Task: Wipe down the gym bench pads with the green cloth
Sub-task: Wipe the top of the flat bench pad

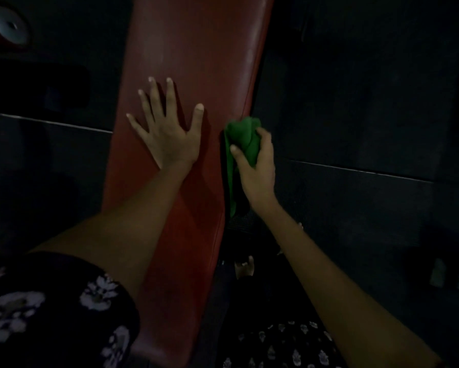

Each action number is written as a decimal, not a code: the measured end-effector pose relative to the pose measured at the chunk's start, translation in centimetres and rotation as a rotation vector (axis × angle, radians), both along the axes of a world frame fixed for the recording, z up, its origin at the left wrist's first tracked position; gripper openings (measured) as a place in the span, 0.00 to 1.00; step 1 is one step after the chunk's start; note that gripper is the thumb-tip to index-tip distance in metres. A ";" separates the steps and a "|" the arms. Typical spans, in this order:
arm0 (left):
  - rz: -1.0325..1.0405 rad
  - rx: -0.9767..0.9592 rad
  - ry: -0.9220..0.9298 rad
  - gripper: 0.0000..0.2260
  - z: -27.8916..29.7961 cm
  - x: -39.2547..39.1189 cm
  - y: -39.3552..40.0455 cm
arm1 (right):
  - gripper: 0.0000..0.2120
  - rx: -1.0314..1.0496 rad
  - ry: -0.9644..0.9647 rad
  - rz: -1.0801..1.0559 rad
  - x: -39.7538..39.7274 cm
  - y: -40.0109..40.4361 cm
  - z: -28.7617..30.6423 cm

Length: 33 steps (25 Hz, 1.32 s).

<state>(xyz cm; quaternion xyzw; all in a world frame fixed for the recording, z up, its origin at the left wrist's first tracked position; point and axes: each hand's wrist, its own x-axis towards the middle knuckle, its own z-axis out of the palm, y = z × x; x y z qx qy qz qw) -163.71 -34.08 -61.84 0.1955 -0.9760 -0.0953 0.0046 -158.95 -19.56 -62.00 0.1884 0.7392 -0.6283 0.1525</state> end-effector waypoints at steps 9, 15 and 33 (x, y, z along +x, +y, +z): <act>0.013 0.019 0.026 0.31 -0.3 -0.2 0.0 | 0.23 0.219 0.096 -0.042 -14.0 0.7 1.1; 0.001 0.015 0.019 0.32 -0.2 -0.3 0.2 | 0.24 0.261 0.098 0.075 -8.1 0.2 1.5; 0.040 0.197 -0.066 0.29 3.5 -4.3 1.1 | 0.20 0.208 0.008 -0.098 -25.6 2.2 1.5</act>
